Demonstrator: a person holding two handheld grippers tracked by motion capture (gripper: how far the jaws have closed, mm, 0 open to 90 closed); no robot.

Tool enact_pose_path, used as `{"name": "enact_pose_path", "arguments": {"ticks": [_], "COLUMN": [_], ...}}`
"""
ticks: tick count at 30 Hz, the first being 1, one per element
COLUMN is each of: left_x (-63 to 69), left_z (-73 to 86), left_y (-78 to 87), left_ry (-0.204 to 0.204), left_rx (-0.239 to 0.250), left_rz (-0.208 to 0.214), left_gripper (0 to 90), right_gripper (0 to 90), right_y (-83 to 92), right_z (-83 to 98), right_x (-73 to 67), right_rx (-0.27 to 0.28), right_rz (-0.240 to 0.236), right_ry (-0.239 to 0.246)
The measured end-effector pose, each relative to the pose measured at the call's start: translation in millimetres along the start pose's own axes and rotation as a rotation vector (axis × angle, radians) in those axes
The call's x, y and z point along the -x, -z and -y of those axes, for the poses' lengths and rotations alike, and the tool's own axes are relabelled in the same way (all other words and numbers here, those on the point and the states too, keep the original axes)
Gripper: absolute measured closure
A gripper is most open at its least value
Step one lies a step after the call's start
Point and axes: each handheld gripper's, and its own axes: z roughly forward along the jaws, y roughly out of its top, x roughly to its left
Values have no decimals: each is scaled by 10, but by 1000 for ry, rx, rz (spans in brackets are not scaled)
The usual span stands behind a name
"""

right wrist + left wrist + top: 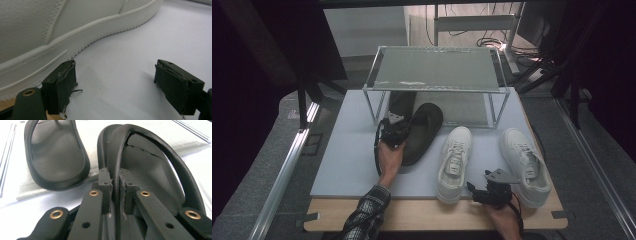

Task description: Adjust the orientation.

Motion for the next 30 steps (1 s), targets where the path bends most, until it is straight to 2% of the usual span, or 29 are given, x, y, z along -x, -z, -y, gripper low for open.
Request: {"name": "enact_pose_path", "arguments": {"ticks": [8,14,19,22,24,26,30], "left_x": [-1,22,1,-22,-30,-40,-43], "left_z": [-52,-49,-22,-29,-34,-36,-20], "left_y": [-197,-322,-356,-330,-280,-230,-105], "left_ry": [51,72,71,81,74,74,39], "left_rx": [5,10,-4,1,9,11,8], "left_rz": [-43,-82,-68,-30,-27,-5,30], "left_gripper": [814,813,785,721,711,703,724], "right_gripper": [178,176,175,175,175,175,174], "right_y": [1,0,2,2,2,1,0], "right_z": [-1,0,0,0,0,0,0], "right_x": [1,3,6,5,4,3,2], "right_rx": [-1,1,0,0,0,-1,0], "right_rz": [0,-3,-5,-5,-4,-3,-3], "right_ry": [0,0,-2,-1,0,0,1]}}
